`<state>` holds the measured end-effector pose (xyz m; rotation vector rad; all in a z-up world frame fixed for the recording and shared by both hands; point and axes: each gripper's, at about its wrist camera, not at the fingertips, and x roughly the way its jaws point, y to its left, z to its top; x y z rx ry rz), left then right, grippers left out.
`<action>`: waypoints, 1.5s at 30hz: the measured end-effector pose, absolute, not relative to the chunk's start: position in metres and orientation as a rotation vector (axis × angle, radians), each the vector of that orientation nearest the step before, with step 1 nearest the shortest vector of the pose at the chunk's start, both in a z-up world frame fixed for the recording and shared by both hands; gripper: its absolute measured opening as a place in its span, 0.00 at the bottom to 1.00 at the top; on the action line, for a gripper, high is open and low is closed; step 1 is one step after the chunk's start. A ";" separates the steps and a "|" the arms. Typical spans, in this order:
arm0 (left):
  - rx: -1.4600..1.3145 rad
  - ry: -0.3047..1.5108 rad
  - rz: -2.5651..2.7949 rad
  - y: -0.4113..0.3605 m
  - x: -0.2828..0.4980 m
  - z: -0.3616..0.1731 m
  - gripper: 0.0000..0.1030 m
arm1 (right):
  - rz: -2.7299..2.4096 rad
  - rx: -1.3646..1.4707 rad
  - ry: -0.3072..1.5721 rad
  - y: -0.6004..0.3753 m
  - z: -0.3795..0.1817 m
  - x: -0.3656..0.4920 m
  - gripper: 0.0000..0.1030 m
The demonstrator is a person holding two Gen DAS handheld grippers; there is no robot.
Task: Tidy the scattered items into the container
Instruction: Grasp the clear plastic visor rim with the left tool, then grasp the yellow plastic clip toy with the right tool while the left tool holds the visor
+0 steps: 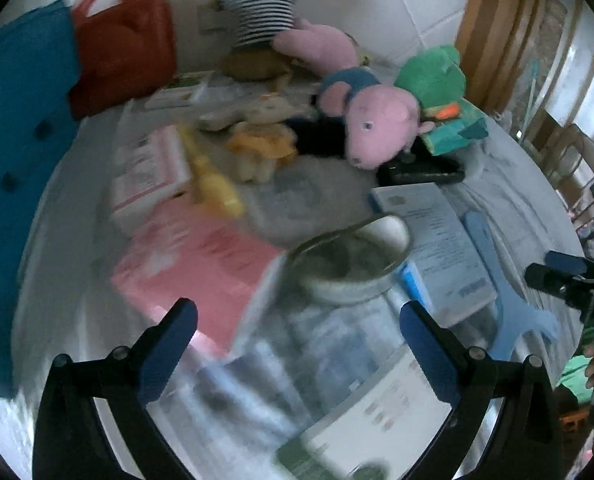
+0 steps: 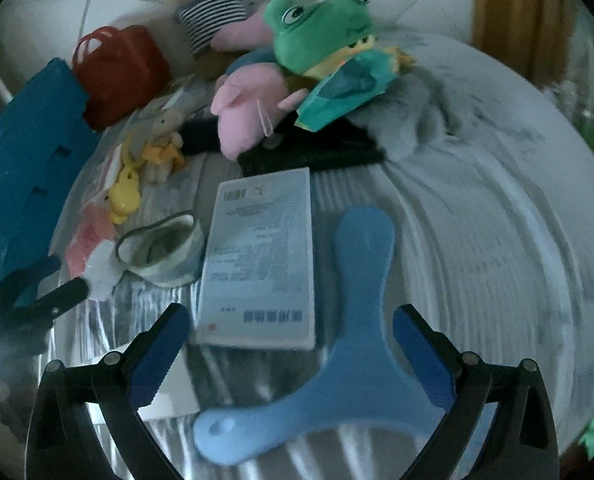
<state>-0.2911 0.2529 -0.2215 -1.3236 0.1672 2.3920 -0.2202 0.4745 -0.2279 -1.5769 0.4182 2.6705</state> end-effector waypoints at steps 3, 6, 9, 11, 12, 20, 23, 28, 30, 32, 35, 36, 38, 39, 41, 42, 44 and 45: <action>-1.337 0.195 2.381 0.282 -0.303 -0.231 1.00 | 2.677 -1.654 0.404 0.484 -0.242 -0.238 1.00; -1.388 0.224 2.369 0.300 -0.313 -0.247 1.00 | 2.661 -1.696 0.398 0.486 -0.252 -0.250 1.00; -1.403 0.295 2.366 0.311 -0.319 -0.258 1.00 | 2.642 -1.719 0.402 0.489 -0.261 -0.260 1.00; -1.395 0.363 2.370 0.317 -0.321 -0.262 1.00 | 2.629 -1.730 0.419 0.492 -0.264 -0.263 1.00; -1.390 0.396 2.372 0.320 -0.323 -0.265 1.00 | 2.623 -1.736 0.428 0.493 -0.266 -0.264 1.00; -1.400 0.432 2.259 0.328 -0.346 -0.275 0.98 | 2.592 -1.758 0.438 0.495 -0.271 -0.263 1.00; -1.435 0.466 2.167 0.332 -0.355 -0.288 0.98 | 2.589 -1.764 0.425 0.492 -0.273 -0.263 1.00; -1.443 0.363 2.267 0.304 -0.344 -0.279 0.93 | 2.583 -1.770 0.400 0.482 -0.274 -0.268 1.00; -1.451 0.298 2.318 0.285 -0.337 -0.274 0.92 | 2.590 -1.766 0.374 0.471 -0.275 -0.271 1.00; -1.461 0.217 2.346 0.269 -0.332 -0.270 0.92 | 2.599 -1.774 0.347 0.455 -0.277 -0.274 1.00; -1.456 0.168 2.368 0.251 -0.324 -0.261 0.92 | 2.582 -1.767 0.230 0.429 -0.283 -0.279 1.00; -1.453 0.161 2.369 0.248 -0.322 -0.259 0.92 | 2.567 -1.759 0.205 0.422 -0.286 -0.281 1.00; -1.448 0.152 2.371 0.241 -0.318 -0.257 0.92 | 2.548 -1.747 0.194 0.415 -0.291 -0.285 1.00; -1.449 0.149 2.370 0.238 -0.317 -0.256 0.92 | 2.544 -1.736 0.201 0.413 -0.293 -0.287 1.00; -1.444 0.144 2.368 0.236 -0.314 -0.256 0.92 | 2.553 -1.700 0.241 0.414 -0.296 -0.288 1.00; -1.442 0.143 2.363 0.234 -0.313 -0.255 0.92 | 2.561 -1.685 0.256 0.414 -0.297 -0.289 1.00; -1.440 0.134 2.357 0.235 -0.311 -0.255 0.92 | 2.568 -1.679 0.276 0.415 -0.298 -0.290 1.00; -1.438 0.129 2.354 0.235 -0.310 -0.255 0.92 | 2.562 -1.686 0.280 0.415 -0.298 -0.291 1.00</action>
